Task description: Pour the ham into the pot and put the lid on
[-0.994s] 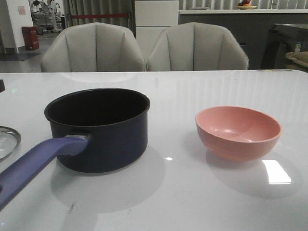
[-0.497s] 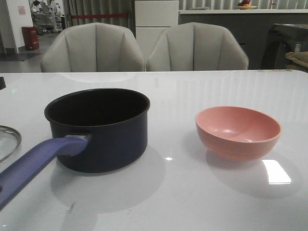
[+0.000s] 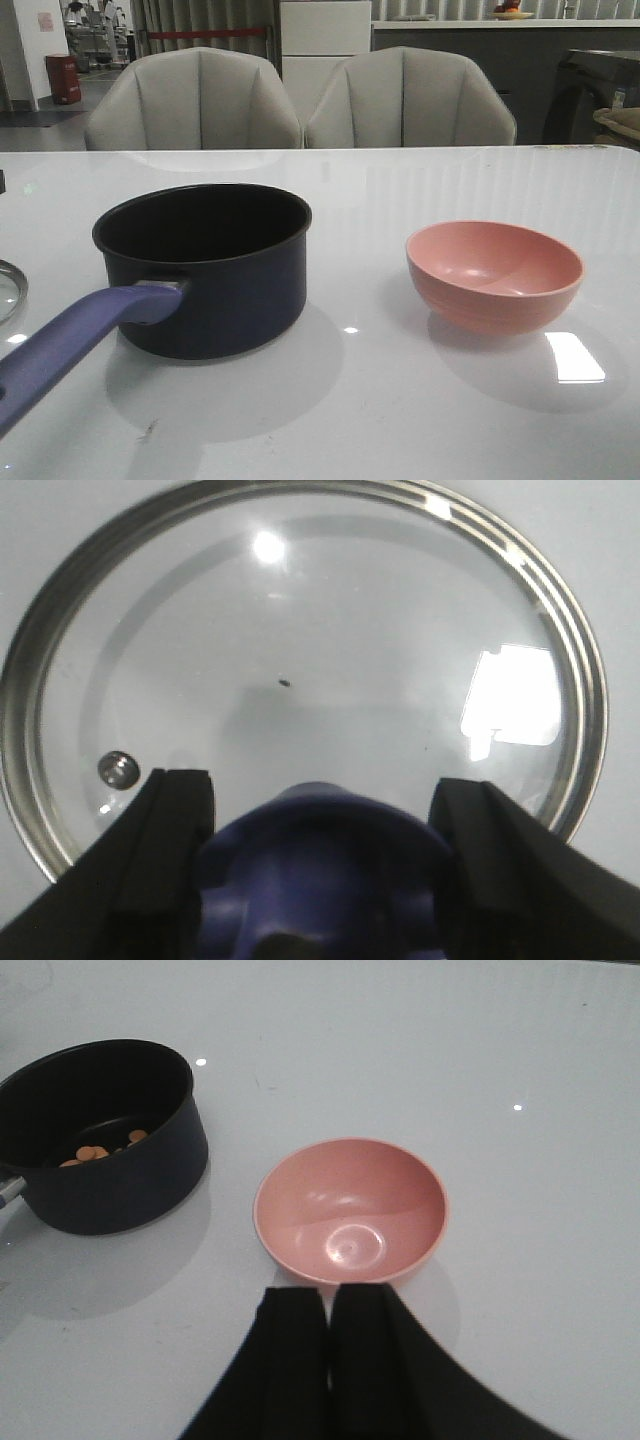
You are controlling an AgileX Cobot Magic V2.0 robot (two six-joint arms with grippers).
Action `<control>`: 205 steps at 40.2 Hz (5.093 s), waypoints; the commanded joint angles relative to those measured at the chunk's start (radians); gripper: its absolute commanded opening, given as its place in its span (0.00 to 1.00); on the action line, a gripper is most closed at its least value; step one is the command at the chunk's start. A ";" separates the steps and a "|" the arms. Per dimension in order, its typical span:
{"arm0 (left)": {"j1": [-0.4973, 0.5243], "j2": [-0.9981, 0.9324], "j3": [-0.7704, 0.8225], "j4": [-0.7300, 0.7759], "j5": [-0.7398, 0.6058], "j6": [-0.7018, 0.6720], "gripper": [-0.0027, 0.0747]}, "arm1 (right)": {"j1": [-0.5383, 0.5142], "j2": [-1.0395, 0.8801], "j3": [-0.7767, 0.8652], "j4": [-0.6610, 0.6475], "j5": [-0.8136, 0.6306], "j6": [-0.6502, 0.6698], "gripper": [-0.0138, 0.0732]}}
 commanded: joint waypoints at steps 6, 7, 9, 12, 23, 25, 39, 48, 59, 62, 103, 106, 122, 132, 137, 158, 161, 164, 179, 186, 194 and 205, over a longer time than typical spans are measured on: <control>-0.017 -0.012 0.018 0.086 -0.027 -0.006 0.18 | 0.003 0.001 -0.028 0.011 -0.066 -0.014 0.33; -0.017 -0.012 0.023 0.086 -0.032 -0.006 0.18 | 0.003 0.001 -0.028 0.011 -0.066 -0.014 0.33; -0.017 -0.012 0.031 0.086 -0.036 -0.006 0.18 | 0.003 0.001 -0.028 0.011 -0.066 -0.014 0.33; -0.017 -0.012 0.036 0.086 -0.036 -0.006 0.18 | 0.003 0.001 -0.028 0.011 -0.066 -0.014 0.33; -0.017 -0.038 0.024 0.076 0.015 -0.006 0.18 | 0.003 0.001 -0.028 0.011 -0.066 -0.014 0.33; -0.017 -0.054 0.022 0.074 0.015 -0.006 0.18 | 0.003 0.001 -0.028 0.011 -0.066 -0.014 0.33; -0.017 -0.118 0.014 0.039 0.031 0.030 0.18 | 0.003 0.001 -0.028 0.011 -0.066 -0.014 0.33; -0.003 -0.142 -0.042 -0.048 0.051 0.056 0.18 | 0.003 0.001 -0.028 0.011 -0.065 -0.014 0.33; 0.005 -0.182 -0.211 -0.115 0.092 0.068 0.18 | 0.003 0.001 -0.028 0.011 -0.065 -0.014 0.33; 0.005 -0.192 -0.274 -0.161 0.106 0.074 0.18 | 0.003 0.001 -0.028 0.011 -0.065 -0.014 0.33; -0.458 -0.135 -0.397 -0.201 0.106 0.086 0.18 | 0.003 0.001 -0.028 0.011 -0.065 -0.014 0.33; -0.460 -0.120 -0.395 -0.201 0.106 0.086 0.18 | 0.003 0.001 -0.028 0.011 -0.065 -0.014 0.33; -0.464 -0.110 -0.363 -0.211 0.108 0.079 0.18 | 0.003 0.001 -0.028 0.011 -0.064 -0.014 0.33; -0.464 -0.110 -0.309 -0.211 0.108 0.079 0.18 | 0.003 0.001 -0.028 0.011 -0.064 -0.014 0.33; -0.464 -0.110 -0.309 -0.211 0.108 0.079 0.21 | 0.003 0.001 -0.028 0.011 -0.064 -0.014 0.33; -0.464 -0.110 -0.309 -0.211 0.108 0.079 0.76 | 0.003 0.001 -0.028 0.011 -0.064 -0.014 0.33; -0.464 -0.110 -0.309 -0.215 0.108 0.079 0.76 | 0.003 0.001 -0.028 0.011 -0.064 -0.014 0.33; -0.464 -0.110 -0.309 -0.236 0.108 0.079 0.76 | 0.003 0.001 -0.028 0.011 -0.064 -0.014 0.33; -0.464 -0.249 -0.290 -0.164 0.108 0.079 0.69 | 0.003 0.001 -0.028 0.011 -0.064 -0.014 0.33; -0.464 -0.409 -0.189 -0.081 0.079 0.079 0.59 | 0.003 0.001 -0.028 0.011 -0.064 -0.014 0.33; -0.464 -0.626 0.008 -0.086 -0.082 0.079 0.51 | 0.003 0.001 -0.028 0.011 -0.064 -0.014 0.33; -0.464 -0.932 0.272 -0.112 -0.264 0.079 0.42 | 0.003 0.001 -0.028 0.011 -0.064 -0.014 0.33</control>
